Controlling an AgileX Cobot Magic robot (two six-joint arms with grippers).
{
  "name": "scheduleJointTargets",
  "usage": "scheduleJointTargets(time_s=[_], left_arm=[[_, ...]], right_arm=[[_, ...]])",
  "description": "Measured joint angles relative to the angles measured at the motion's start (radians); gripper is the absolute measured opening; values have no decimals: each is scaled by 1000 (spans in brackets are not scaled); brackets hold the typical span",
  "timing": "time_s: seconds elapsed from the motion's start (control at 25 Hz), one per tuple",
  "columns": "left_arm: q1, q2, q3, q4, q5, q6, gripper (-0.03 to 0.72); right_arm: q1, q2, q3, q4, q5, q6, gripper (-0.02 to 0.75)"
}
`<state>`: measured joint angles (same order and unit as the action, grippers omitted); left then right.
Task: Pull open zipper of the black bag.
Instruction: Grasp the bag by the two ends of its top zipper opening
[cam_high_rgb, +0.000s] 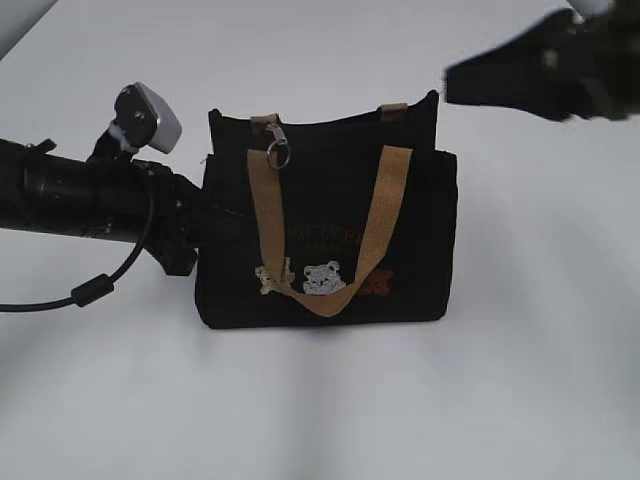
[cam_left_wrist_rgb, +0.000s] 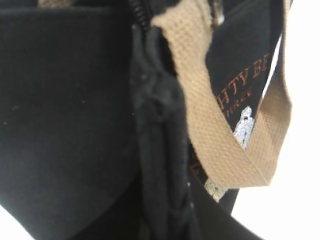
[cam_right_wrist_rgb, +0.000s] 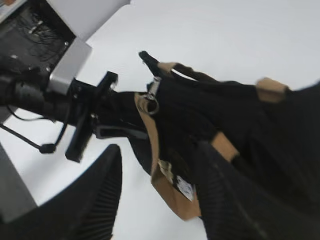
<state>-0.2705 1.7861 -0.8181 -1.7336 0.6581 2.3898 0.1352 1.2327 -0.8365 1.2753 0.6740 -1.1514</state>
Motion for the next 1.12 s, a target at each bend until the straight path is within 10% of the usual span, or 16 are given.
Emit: scheduleJointTargets(time_s=[0.64, 0.76, 0.88, 1.12], left_arm=[[0, 0, 0, 0, -2, 0, 60], [0, 0, -1, -4, -12, 0, 60], [0, 0, -1, -7, -15, 0, 60], [-3, 0, -1, -4, -4, 0, 60]], right_arm=[[288, 626, -430, 41, -78, 281, 364], [305, 667, -470, 33, -108, 304, 204], [298, 666, -476, -52, -106, 396, 24], [174, 547, -482, -462, 41, 665, 0]])
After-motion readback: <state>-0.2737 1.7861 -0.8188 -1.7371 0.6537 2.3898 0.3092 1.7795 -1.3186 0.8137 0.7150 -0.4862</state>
